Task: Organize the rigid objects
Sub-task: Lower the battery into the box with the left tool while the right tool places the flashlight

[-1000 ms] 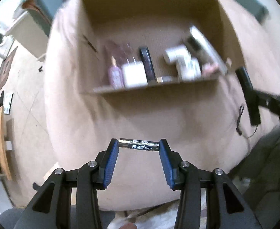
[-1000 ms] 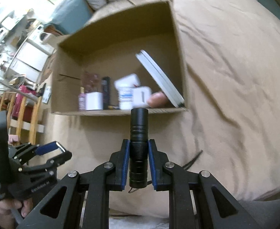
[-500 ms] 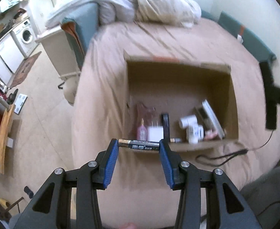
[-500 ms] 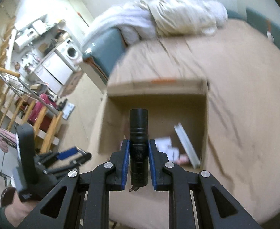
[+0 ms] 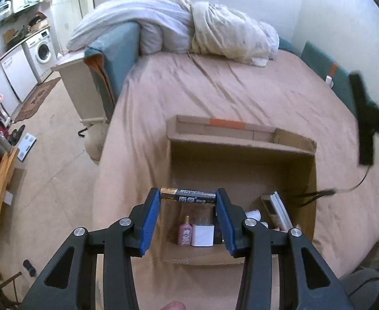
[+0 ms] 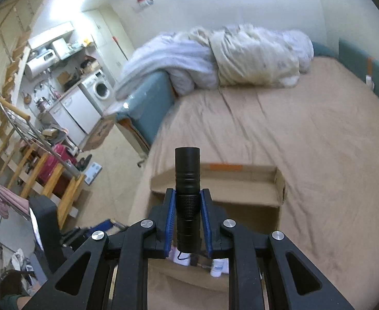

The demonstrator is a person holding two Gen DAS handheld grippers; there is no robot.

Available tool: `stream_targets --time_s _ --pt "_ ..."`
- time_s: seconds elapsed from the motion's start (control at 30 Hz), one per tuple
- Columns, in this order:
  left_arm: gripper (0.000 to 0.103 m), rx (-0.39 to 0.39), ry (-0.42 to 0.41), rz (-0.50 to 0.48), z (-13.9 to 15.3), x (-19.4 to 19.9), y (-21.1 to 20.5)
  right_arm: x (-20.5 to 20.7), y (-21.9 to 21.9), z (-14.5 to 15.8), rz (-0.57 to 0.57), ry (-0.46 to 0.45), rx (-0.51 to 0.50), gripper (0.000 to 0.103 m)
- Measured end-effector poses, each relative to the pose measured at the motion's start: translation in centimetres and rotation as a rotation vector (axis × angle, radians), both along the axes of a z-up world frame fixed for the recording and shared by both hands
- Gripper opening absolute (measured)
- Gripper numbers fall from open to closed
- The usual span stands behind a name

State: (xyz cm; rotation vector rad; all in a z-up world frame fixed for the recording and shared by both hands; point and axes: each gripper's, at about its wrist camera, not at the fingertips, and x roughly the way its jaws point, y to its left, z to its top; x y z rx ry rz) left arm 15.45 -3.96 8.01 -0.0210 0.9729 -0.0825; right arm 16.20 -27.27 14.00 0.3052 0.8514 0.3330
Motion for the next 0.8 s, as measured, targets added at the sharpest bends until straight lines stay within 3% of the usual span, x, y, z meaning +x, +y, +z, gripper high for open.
stream_targets --time_s 0.27,0.43,0.8 --pt "0.040 0.033 0.084 -0.049 -7.0 1.4 -2.3 0.3 -0.1 -12.7 0.003 0.227 -0.001 0.021" --pt "0.040 0.023 0.138 -0.065 -10.3 1.9 -3.3 0.1 0.3 -18.2 0.004 0.310 0.004 0.021" --pt "0.040 0.060 0.173 -0.107 -13.6 2.0 -4.9 0.8 2.3 -21.8 0.035 0.392 -0.064 0.021"
